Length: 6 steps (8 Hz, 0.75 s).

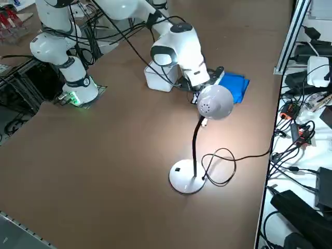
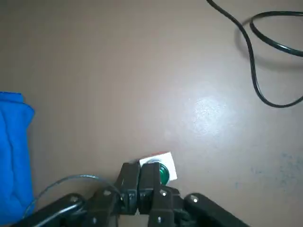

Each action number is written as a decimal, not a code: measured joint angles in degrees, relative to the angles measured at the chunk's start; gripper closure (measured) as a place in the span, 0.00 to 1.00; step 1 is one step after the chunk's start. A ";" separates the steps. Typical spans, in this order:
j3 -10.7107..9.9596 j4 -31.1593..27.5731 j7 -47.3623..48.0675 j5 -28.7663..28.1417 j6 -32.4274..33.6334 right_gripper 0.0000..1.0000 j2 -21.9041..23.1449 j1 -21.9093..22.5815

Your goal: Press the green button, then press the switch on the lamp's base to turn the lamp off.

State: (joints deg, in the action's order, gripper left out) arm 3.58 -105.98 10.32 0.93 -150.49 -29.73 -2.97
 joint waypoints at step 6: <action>-0.15 5.65 0.00 0.00 11.26 0.99 0.70 -0.10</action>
State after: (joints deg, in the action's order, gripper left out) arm 3.43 -100.32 10.32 0.93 -139.23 -29.03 -3.07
